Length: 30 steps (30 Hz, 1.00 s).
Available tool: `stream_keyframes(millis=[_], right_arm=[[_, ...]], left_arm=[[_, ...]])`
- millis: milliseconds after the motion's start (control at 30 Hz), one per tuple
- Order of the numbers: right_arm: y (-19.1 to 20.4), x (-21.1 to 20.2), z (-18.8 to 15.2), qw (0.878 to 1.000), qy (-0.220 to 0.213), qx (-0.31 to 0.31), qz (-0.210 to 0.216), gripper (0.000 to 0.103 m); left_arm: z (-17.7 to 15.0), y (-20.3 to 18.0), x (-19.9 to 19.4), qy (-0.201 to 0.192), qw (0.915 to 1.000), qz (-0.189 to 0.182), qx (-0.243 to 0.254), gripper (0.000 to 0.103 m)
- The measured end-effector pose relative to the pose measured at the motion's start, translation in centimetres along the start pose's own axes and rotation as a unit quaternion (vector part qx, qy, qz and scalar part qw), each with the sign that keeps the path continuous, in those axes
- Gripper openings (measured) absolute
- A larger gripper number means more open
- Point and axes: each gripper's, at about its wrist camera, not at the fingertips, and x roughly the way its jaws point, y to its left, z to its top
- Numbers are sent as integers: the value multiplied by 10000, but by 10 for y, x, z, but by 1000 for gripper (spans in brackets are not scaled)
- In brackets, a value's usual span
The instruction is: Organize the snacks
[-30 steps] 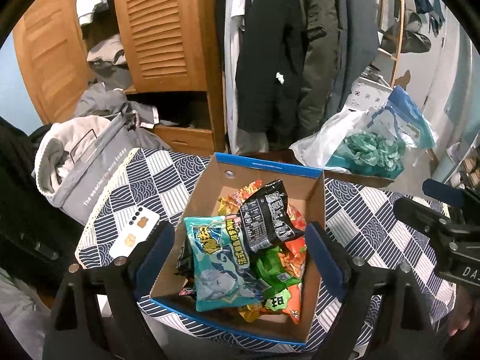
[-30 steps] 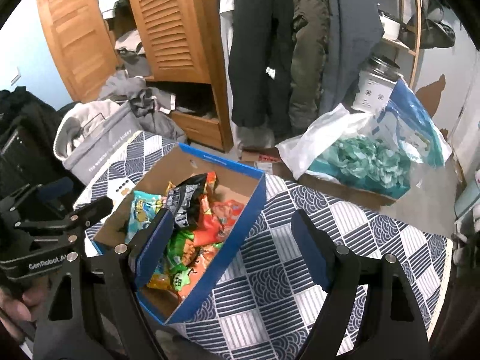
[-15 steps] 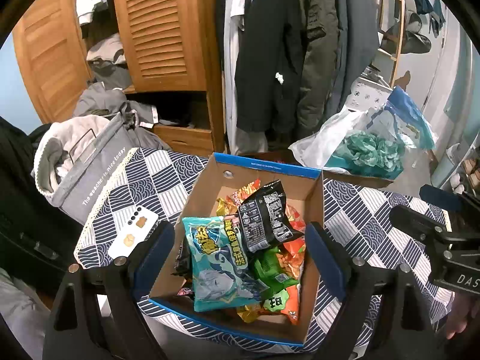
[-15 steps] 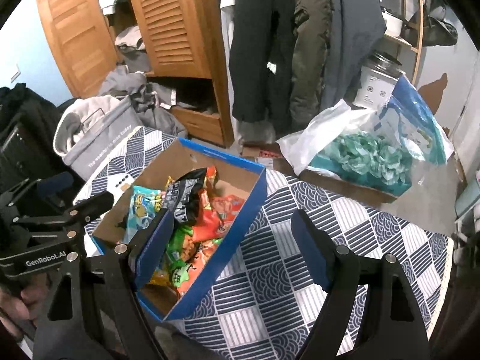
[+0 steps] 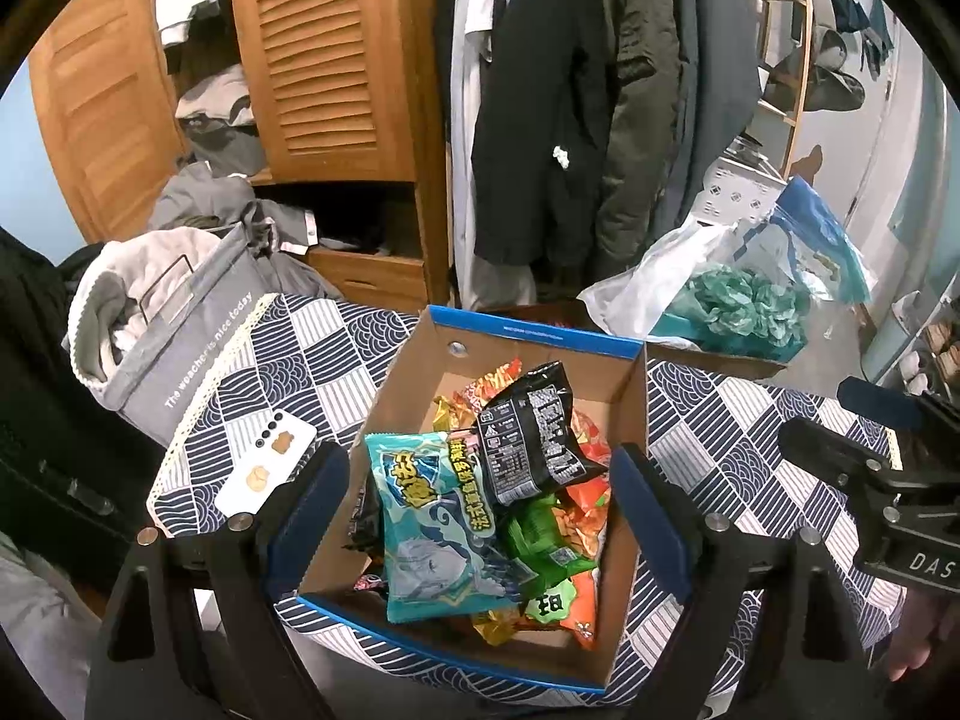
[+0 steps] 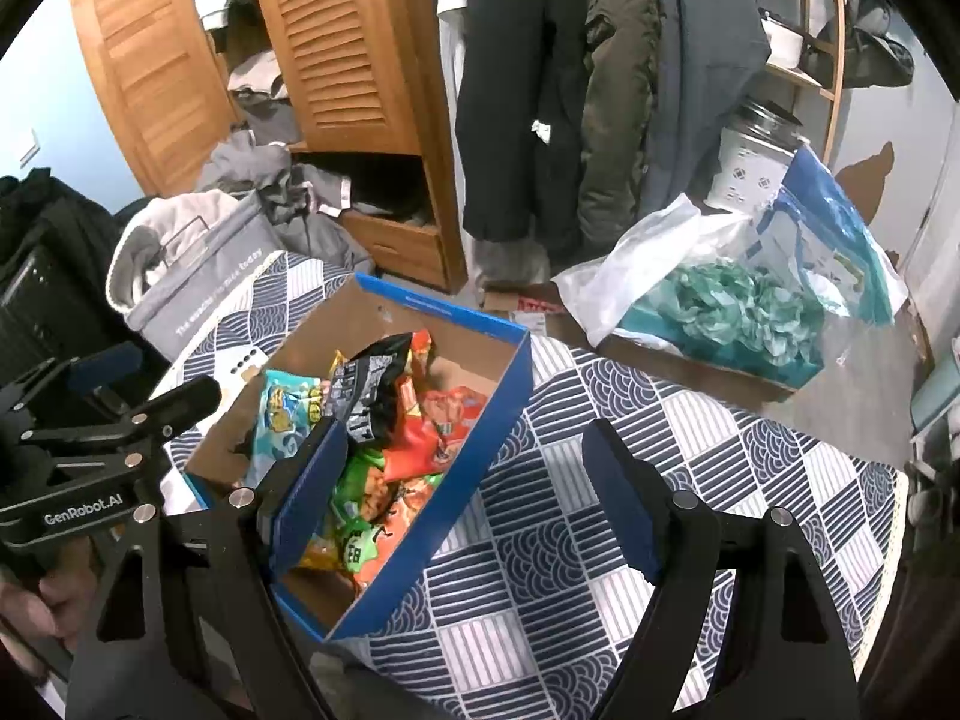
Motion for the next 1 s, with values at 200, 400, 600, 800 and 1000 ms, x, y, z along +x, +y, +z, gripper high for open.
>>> stream_keyframes(millis=[200, 400, 600, 800, 1000], right_arm=[[0, 0, 0, 10000, -11, 5, -1, 80], [0, 0, 0, 10000, 2, 0, 1, 80], [0, 0, -1, 10000, -1, 5, -7, 80], [0, 0, 0, 10000, 7, 8, -9, 80], [1, 0, 0, 10000, 4, 5, -9, 80]], left_arm=[[1, -1, -1, -5, 10000, 14, 30, 90], [0, -1, -2, 8, 10000, -36, -70, 90], [0, -4, -4, -15, 10000, 16, -5, 90], [0, -6, -2, 41, 10000, 68, 8, 90], [-3, -7, 0, 114, 9998, 137, 82, 90]])
